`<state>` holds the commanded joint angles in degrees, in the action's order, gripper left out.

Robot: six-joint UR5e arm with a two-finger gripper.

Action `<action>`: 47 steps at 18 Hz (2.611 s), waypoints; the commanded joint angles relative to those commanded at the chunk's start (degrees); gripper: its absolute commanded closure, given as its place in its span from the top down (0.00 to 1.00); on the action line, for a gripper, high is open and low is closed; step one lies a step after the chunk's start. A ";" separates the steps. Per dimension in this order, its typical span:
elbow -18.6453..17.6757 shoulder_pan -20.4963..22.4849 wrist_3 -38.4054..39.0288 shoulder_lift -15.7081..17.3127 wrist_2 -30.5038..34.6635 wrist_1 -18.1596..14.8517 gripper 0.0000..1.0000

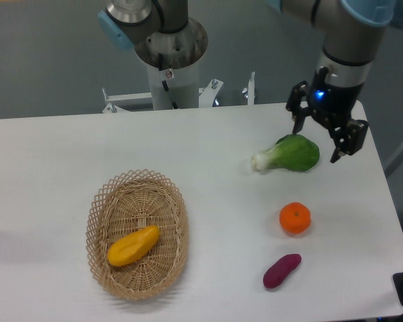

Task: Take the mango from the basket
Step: 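Move the open gripper over the wicker basket above the yellow mango, then lower the gripper into the basket and close it on the mango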

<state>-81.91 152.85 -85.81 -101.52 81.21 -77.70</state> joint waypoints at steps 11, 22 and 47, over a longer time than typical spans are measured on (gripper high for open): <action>-4.92 -18.98 37.62 -3.77 0.44 17.30 1.00; -5.19 -29.98 38.98 -14.32 5.63 20.48 1.00; -5.45 -36.13 39.14 -22.32 8.52 22.68 1.00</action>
<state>-87.36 116.72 -46.67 -123.84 89.73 -55.02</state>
